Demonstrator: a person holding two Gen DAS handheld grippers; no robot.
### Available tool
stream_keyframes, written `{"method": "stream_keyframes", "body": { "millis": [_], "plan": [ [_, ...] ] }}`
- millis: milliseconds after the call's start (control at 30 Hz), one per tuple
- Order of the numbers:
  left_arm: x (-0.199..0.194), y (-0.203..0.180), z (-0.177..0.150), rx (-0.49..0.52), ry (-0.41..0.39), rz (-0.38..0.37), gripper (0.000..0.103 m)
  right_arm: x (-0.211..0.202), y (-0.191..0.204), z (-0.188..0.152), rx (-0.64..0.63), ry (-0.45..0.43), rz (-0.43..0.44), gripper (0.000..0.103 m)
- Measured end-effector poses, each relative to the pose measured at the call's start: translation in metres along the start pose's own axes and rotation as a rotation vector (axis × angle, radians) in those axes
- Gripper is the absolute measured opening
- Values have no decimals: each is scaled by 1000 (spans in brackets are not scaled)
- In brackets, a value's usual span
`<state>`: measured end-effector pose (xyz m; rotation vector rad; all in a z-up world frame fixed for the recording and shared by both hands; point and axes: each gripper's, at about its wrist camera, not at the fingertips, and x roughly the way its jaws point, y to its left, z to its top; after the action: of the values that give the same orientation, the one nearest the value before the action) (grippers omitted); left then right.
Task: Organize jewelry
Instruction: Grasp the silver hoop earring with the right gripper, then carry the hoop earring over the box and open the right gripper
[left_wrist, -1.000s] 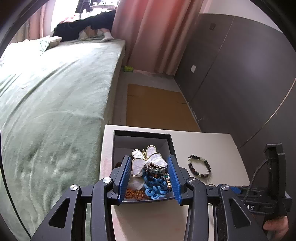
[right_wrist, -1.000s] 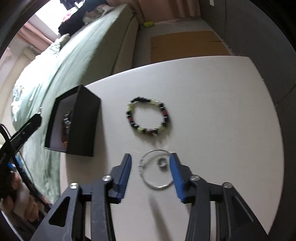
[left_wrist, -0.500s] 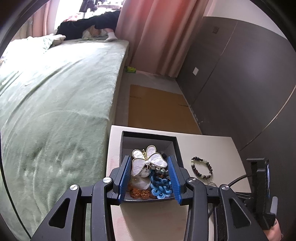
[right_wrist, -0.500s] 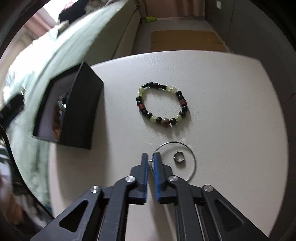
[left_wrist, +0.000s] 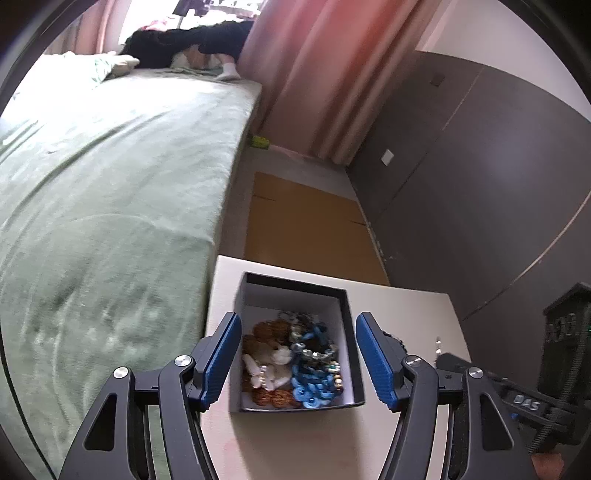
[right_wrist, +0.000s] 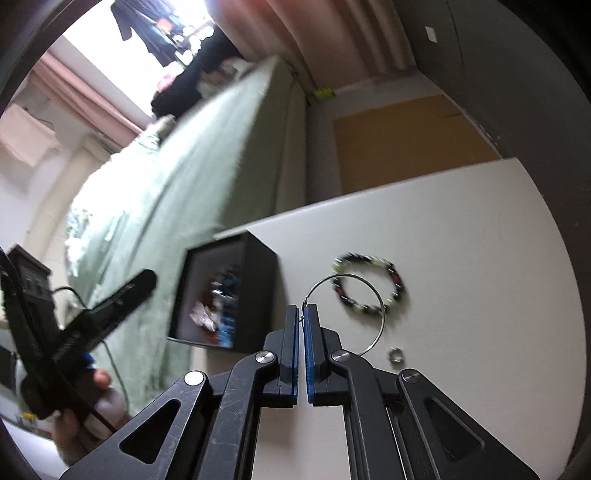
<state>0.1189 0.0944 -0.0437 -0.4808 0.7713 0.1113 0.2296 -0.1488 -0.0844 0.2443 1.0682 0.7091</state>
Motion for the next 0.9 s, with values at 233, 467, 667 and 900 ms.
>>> {"method": "stream_keyframes", "body": {
  "millis": [233,467,667,900],
  "plan": [
    [-4,9,2,-10,-8,38,66,0,36,5,-47,-76,111,4],
    [-8,21,4,-10,-19,83,66,9,56,5,-57,-107,188,4],
    [-20,44,8,-55,-40,115,69,19,67,6,-72,-105,206,4],
    [-33,64,10,-91,-66,136,76,38,81,9,-79,-102,220,5]
  ]
}}
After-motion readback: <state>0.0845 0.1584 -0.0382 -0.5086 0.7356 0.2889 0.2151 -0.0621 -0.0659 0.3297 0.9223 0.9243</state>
